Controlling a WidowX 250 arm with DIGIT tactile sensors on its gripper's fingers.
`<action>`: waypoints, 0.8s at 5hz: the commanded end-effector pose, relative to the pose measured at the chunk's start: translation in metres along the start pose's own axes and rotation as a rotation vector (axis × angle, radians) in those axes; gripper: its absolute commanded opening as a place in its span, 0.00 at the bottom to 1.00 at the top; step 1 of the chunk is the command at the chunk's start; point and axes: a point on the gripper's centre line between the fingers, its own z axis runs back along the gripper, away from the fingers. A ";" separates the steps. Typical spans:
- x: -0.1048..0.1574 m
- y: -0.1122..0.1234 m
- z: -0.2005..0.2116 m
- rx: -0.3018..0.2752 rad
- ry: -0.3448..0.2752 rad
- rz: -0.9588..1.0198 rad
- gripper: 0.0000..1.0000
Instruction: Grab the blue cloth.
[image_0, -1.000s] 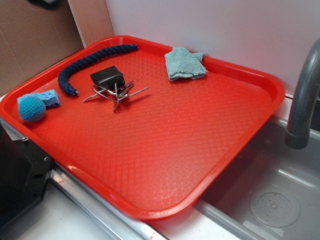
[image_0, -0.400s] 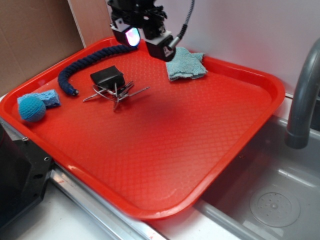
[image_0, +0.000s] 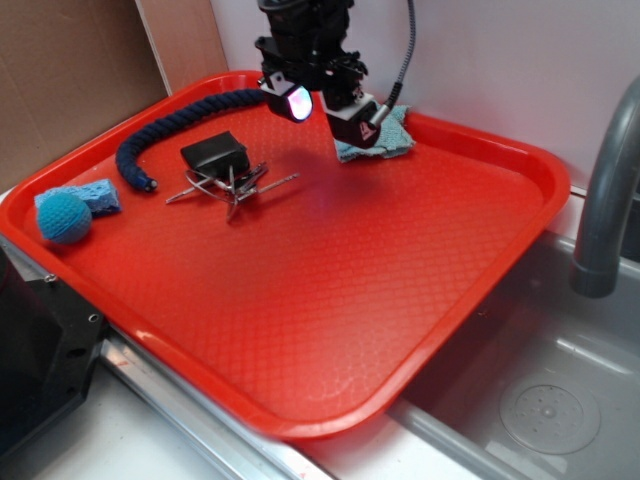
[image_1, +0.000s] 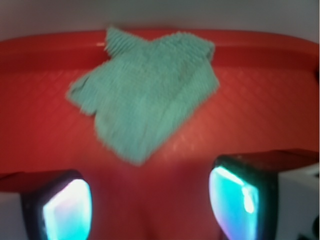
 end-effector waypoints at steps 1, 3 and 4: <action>0.038 -0.001 -0.016 -0.033 -0.042 0.031 1.00; 0.005 -0.001 -0.021 0.019 -0.023 -0.086 0.25; -0.004 -0.007 -0.019 0.035 -0.021 -0.096 0.00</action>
